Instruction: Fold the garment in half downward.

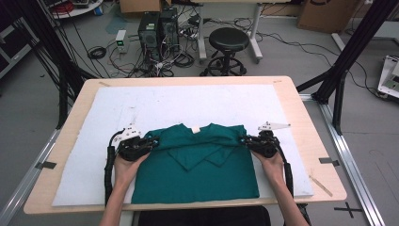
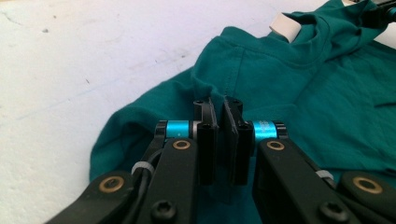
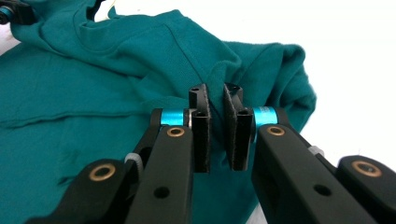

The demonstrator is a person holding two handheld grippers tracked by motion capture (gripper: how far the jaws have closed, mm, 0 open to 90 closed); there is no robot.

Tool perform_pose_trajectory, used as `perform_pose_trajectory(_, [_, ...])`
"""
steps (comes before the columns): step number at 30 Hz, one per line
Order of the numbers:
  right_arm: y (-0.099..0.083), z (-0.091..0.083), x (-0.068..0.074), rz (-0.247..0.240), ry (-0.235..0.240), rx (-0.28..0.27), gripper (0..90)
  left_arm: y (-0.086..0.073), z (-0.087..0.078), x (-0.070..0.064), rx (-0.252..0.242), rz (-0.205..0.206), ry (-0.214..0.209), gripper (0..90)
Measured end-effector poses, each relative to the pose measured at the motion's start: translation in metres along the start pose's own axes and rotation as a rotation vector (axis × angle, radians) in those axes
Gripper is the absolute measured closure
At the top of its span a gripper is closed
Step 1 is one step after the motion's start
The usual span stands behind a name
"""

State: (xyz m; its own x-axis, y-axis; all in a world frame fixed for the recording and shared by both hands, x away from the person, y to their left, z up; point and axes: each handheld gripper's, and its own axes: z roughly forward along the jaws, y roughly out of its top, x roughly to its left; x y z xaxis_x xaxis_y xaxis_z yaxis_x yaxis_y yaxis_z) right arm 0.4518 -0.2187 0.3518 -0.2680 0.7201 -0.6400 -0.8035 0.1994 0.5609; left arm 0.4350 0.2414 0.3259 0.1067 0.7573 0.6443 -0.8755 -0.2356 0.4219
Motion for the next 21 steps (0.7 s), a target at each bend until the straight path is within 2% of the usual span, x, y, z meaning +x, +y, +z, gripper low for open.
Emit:
perform_pose_trajectory(5, [-0.007, -0.005, 0.006, -0.005, 0.007, 0.0, 83.6, -0.004, -0.006, -0.005, -0.01, -0.003, -0.01, 84.4])
perform_pose_trajectory(8, [-0.011, -0.009, 0.01, -0.011, 0.016, 0.008, 83.6, -0.005, -0.009, -0.008, 0.018, -0.028, -0.003, 84.5])
perform_pose_trajectory(12, [-0.017, -0.014, 0.016, -0.014, 0.032, 0.018, 83.6, -0.009, -0.014, -0.013, 0.027, -0.04, -0.014, 84.6])
perform_pose_trajectory(21, [-0.025, -0.026, 0.024, -0.033, 0.042, 0.03, 83.6, -0.012, -0.028, -0.026, 0.061, -0.013, -0.034, 84.6])
